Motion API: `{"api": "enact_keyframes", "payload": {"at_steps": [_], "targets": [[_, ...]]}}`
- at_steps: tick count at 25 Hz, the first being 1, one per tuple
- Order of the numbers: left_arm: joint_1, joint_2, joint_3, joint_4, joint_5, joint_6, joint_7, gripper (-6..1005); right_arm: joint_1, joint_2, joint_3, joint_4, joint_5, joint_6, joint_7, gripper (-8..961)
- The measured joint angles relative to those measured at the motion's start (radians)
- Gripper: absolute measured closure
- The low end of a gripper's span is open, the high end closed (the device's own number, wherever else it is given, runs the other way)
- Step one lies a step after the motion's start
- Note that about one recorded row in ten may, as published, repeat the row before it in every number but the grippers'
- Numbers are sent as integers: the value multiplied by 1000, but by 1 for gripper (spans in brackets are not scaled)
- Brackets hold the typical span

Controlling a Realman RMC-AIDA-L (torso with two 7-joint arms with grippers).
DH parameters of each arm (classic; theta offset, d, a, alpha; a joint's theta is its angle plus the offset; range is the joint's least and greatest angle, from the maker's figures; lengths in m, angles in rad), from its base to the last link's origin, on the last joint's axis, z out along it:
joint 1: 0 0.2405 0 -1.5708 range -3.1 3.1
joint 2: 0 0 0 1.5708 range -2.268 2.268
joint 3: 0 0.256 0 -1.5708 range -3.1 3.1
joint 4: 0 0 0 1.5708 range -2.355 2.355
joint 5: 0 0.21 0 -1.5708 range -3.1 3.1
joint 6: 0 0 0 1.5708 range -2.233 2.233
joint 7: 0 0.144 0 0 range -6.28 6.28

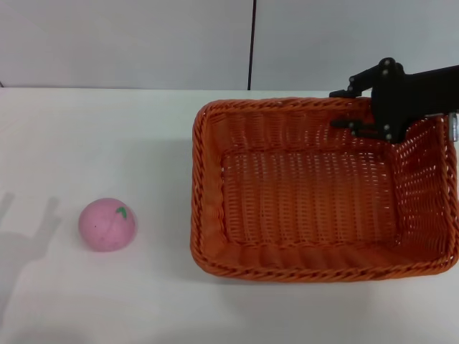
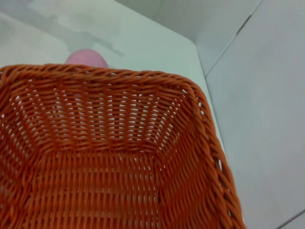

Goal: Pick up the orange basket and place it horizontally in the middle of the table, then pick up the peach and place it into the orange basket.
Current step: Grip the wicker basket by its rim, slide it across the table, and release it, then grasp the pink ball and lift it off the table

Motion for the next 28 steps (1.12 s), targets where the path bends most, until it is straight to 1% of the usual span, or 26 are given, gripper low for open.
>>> {"api": "enact_keyframes", "payload": {"at_steps": [4,8,9,10,12,13,14,15,17,19,21,23,24,25,26,28], "targets": [[-3,1,1,0,0,2,0,304,-2,4,-1,31,52,25,-47,548],[-5,4,1,0,0,1,0,307,-18,10,15,33,107,39,-63,511],[-5,5,2,2,0,-1,-4,307,-34,14,38,18,157,32,-63,502],[-5,7,4,4,0,-2,-10,308,-34,14,38,18,157,32,-63,502],[-9,14,16,17,2,-7,-39,309,-61,18,76,-3,228,-5,-59,502],[-15,20,23,28,4,-13,-58,310,-79,22,103,-15,280,-38,-52,502],[-39,32,42,79,22,-46,-97,311,-118,32,156,-26,386,-98,-36,502],[-39,32,42,79,22,-46,-97,311,-118,32,156,-26,386,-98,-36,502],[-77,46,71,167,48,-97,-135,313,-175,45,194,-35,531,-154,-4,502],[-114,56,110,246,67,-139,-168,314,-244,51,190,-39,667,-185,40,502],[-156,67,177,320,76,-164,-206,315,-315,53,172,-25,804,-213,80,501],[-195,74,257,381,77,-167,-235,316,-382,54,163,24,920,-245,94,501],[-232,67,324,427,76,-152,-243,317,-437,55,164,95,1025,-287,95,501],[-247,61,349,447,76,-143,-242,318,-437,55,164,95,1025,-287,95,501],[-247,61,349,447,76,-143,-242,318,-461,54,169,133,1066,-312,95,501],[-278,38,387,496,72,-115,-228,320,-502,52,178,201,1127,-358,95,501]]}}
